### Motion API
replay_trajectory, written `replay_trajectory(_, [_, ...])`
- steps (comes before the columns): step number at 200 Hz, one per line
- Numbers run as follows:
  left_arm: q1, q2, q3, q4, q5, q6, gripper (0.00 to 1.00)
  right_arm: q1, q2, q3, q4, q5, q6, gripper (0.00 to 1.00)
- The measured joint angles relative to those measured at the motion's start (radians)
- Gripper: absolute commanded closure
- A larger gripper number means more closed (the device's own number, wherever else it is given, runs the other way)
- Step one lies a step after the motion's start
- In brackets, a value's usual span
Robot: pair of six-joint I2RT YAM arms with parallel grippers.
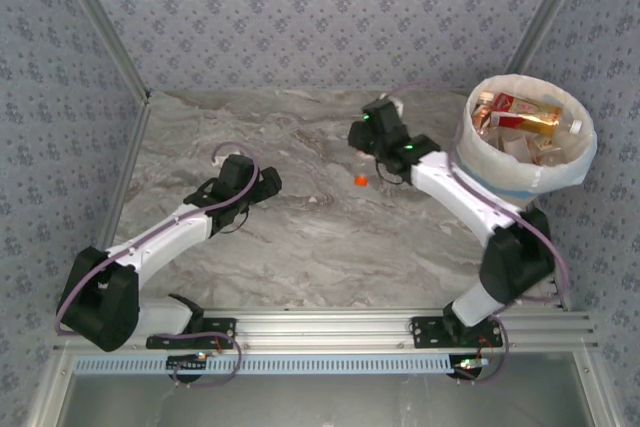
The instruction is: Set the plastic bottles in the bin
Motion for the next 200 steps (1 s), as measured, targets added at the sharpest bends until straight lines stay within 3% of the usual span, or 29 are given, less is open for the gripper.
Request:
replay_trajectory(31, [0.004,-0.001,0.005,0.0,-0.009,0.003,0.01,-0.111,-0.212,0.01,-0.011,-0.016,-0.109,0.51])
replay_trajectory(53, [0.004,-0.001,0.005,0.0,-0.011,0.002,0.0,-0.259,-0.312,0.045,-0.052,-0.03,-0.183,0.5])
replay_trajectory(79, [0.004,-0.001,0.005,0.002,-0.01,0.002,0.0,-0.471,-0.354,0.1,-0.096,-0.049,-0.287,0.49])
replay_trajectory(100, [0.004,-0.001,0.005,0.003,-0.01,0.002,0.01,-0.578,-0.343,0.158,-0.115,-0.043,-0.421,0.49])
replay_trajectory(147, [0.008,0.0,0.005,0.004,-0.007,0.002,0.0,-0.656,-0.308,0.199,-0.105,-0.036,-0.767,0.45])
replay_trajectory(200, [0.008,0.002,0.007,0.004,-0.003,0.002,0.01,-0.692,-0.23,0.105,-0.071,-0.057,-1.155,0.28])
